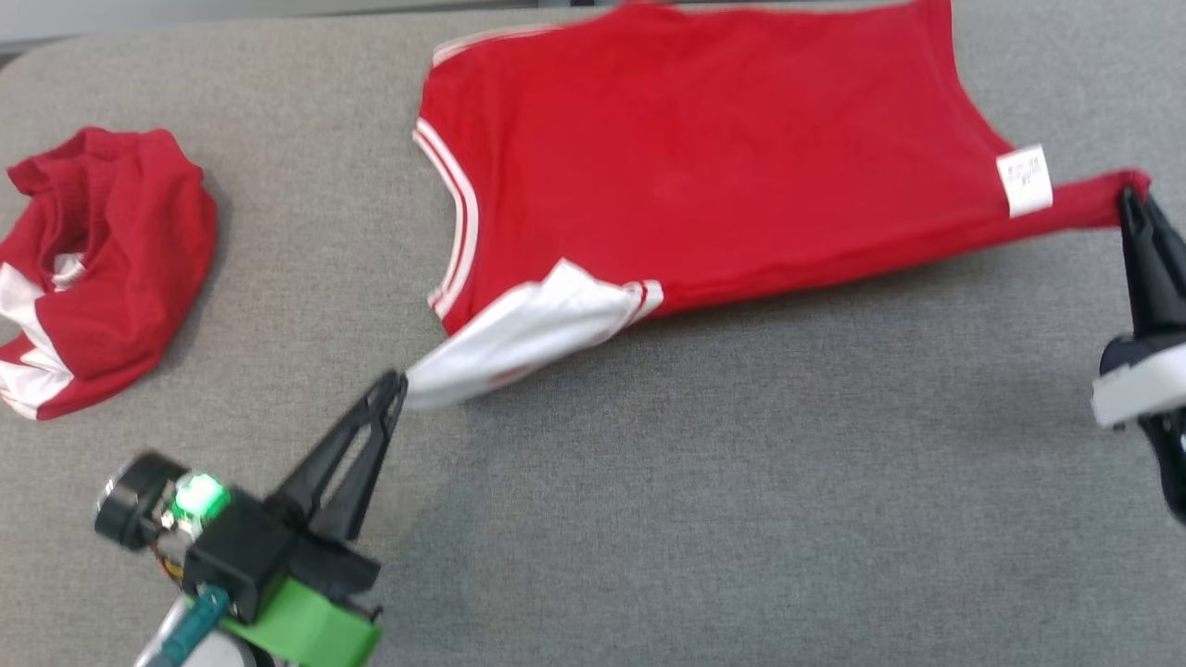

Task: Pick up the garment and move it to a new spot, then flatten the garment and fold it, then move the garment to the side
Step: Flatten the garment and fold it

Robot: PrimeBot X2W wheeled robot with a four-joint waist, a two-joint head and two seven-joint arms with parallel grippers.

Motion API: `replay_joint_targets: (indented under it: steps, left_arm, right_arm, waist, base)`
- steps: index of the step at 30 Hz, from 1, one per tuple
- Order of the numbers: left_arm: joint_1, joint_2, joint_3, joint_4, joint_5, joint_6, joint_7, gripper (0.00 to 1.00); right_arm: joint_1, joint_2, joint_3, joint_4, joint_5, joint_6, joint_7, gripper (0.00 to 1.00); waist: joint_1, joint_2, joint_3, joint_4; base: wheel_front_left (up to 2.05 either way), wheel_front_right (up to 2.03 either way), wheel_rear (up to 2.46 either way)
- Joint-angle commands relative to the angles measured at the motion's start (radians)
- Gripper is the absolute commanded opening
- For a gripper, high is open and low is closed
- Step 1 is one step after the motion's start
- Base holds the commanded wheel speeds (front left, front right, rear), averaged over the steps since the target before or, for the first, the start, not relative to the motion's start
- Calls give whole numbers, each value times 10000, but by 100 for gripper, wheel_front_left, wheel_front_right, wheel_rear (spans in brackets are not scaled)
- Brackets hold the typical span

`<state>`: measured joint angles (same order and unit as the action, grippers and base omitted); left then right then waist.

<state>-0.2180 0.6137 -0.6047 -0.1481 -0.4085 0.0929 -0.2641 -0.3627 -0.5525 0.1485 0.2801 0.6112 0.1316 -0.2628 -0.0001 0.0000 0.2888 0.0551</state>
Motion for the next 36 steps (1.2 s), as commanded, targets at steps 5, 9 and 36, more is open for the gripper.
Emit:
replay_joint_targets:
  steps: [5,9,36]
  left_arm:
    - [1546,187,76,-426,85,276,-4,0]
    - [2398,367,79,-878,81,521,-4,0]
    - [-2099,-4,-591,1505,2075,-730,551,0]
  right_arm:
    - [1732,880,-1198,-694,-598,-18,-28,0]
    - [2773,1274,-1704,-1292,-1002,-18,-28,0]
    - [549,1694,-1216,744,-1641,-18,-27,0]
  waist:
    - [1,0,-876,-183]
    - [1,0,-940,-322]
    - [1,0,571,-570]
  base:
    - [0,0,0]
    - [0,0,0]
    - [0,0,0]
